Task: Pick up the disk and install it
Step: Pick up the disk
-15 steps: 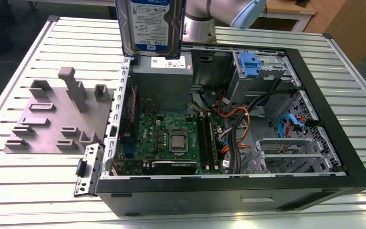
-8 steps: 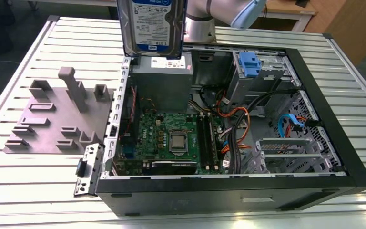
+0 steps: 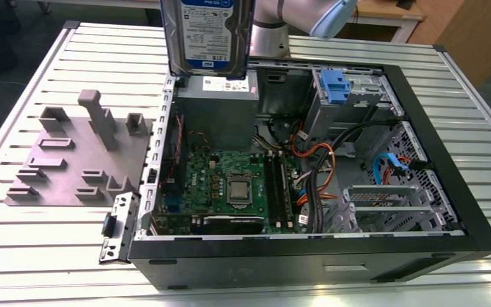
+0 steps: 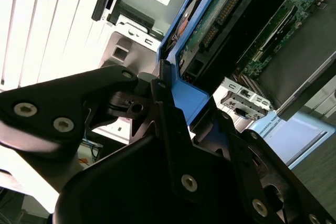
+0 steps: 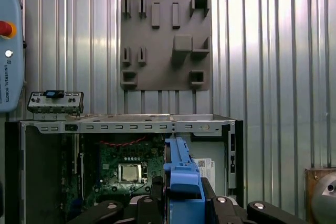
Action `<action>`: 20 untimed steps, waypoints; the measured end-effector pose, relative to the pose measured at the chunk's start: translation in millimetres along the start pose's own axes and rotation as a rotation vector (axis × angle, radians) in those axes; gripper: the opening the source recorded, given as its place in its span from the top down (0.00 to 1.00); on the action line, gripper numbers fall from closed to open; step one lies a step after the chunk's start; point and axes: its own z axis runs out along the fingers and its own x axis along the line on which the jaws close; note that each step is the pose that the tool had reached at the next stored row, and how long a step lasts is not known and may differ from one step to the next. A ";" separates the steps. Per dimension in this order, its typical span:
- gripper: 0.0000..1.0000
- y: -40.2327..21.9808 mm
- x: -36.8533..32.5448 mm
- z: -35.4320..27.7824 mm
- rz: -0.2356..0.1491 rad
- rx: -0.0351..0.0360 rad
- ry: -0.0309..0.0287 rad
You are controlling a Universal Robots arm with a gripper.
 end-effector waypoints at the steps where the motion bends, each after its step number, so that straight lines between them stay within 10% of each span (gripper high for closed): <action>1: 0.64 -0.7 0.0 0.0 0.000 0.0000 -0.0001; 20: 0.64 -5.3 9.3 1.3 0.000 0.0000 0.0000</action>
